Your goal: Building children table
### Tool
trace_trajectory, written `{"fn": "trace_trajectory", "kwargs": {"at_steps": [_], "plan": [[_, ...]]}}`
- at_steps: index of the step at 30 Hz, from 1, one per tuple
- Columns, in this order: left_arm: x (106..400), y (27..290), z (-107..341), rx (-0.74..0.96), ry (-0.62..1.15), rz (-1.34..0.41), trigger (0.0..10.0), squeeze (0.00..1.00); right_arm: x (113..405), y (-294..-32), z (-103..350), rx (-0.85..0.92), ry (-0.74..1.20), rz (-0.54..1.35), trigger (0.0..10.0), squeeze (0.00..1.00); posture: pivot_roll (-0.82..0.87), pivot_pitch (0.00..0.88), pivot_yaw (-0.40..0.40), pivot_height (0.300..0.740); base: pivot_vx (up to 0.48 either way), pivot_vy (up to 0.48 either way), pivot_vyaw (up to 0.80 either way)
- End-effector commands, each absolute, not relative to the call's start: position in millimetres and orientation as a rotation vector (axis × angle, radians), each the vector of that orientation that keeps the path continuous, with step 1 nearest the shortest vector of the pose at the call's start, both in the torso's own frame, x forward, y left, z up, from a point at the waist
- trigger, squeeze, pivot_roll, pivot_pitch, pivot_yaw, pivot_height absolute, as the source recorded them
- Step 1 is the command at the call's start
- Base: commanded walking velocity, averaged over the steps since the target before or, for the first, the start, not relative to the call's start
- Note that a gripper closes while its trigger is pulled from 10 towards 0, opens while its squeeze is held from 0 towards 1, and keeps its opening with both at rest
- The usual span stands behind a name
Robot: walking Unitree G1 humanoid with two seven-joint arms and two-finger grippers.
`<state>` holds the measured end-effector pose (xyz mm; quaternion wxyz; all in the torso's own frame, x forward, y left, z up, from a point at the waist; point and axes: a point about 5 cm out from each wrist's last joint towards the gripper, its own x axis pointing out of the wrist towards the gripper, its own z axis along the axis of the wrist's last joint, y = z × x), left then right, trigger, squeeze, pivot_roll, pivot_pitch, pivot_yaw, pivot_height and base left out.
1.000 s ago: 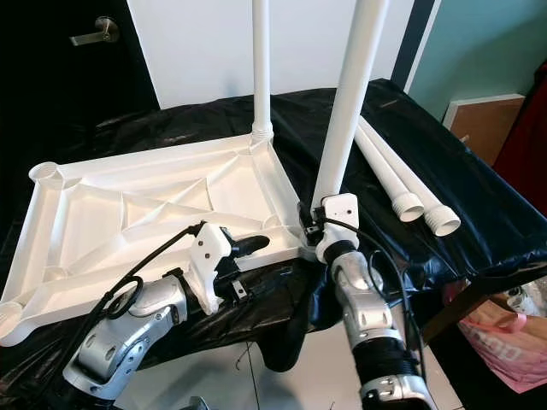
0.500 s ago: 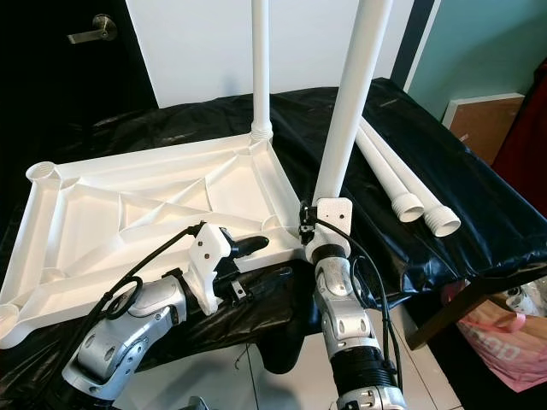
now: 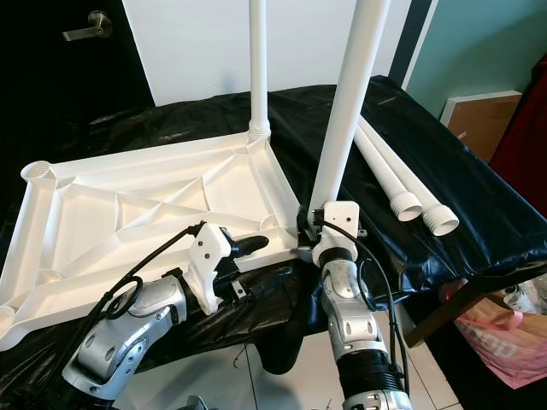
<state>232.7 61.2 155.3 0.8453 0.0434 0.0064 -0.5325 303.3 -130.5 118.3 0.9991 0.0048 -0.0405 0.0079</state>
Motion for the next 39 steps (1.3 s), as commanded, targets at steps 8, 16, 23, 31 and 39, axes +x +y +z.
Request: {"fn": "trace_trajectory", "kwargs": {"at_steps": [8,16,23,31,39], "plan": [[233.4,60.2,154.5,0.106,0.017,-1.137,10.0,0.0,304.7,-149.0,122.1,-0.031,-0.097,0.209,10.0,0.0,-0.01,0.019,-0.027,0.74,0.0,0.0,0.0],[234.1,60.1,155.2,0.109,0.017,-1.143,10.0,0.0,314.2,-157.9,126.4,-0.067,-0.086,0.379,10.0,0.0,-0.01,0.015,-0.017,0.74,0.0,0.0,0.0],[234.3,59.5,155.7,0.11,0.017,-1.151,10.0,0.0,322.4,-149.5,129.5,-0.14,-0.073,0.591,10.0,0.0,-0.02,0.013,-0.008,0.74,0.0,0.0,0.0],[234.8,60.3,156.9,0.115,0.015,-1.154,10.0,0.0,329.9,-143.7,128.0,-0.176,-0.06,0.644,2.5,0.0,-0.01,0.012,-0.006,0.74,0.0,0.0,0.0],[233.9,61.6,156.9,0.117,0.018,-1.151,10.0,0.0,329.5,-144.7,124.4,-0.164,-0.055,0.668,0.0,0.0,-0.01,0.015,-0.005,0.74,0.0,0.0,0.0]]}}
